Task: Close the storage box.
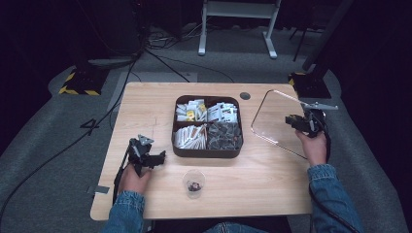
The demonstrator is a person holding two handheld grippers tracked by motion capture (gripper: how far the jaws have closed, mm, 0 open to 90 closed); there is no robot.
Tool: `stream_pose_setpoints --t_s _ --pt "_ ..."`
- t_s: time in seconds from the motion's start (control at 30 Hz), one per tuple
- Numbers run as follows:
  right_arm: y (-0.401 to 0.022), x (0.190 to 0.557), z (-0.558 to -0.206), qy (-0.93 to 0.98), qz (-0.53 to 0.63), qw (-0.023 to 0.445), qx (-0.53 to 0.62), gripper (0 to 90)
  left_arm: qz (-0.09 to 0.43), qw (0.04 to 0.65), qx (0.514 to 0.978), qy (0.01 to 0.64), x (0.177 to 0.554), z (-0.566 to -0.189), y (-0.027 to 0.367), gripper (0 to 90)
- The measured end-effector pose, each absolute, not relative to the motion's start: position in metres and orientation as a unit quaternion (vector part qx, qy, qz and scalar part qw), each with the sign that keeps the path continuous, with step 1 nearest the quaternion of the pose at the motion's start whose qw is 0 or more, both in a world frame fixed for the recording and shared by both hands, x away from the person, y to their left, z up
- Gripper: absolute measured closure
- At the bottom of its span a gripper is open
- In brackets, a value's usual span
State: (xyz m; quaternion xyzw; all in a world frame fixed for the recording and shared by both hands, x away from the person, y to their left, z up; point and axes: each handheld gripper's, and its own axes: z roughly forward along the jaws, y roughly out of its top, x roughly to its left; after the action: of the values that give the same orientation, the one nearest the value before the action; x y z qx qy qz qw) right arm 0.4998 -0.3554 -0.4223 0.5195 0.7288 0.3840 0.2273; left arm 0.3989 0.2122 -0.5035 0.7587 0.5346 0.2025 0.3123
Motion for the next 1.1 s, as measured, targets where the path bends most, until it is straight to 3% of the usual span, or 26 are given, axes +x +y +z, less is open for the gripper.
stream_pose_setpoints --t_s 0.73,1.1 --pt "-0.333 0.493 -0.393 0.737 0.416 0.214 0.488 58.4 0.204 0.310 0.758 0.536 0.400 -0.503 0.212 15.0" --pt "-0.294 0.497 -0.368 0.747 0.451 0.165 0.460 58.4 0.205 0.310 0.754 0.541 0.400 -0.504 0.211 15.1"
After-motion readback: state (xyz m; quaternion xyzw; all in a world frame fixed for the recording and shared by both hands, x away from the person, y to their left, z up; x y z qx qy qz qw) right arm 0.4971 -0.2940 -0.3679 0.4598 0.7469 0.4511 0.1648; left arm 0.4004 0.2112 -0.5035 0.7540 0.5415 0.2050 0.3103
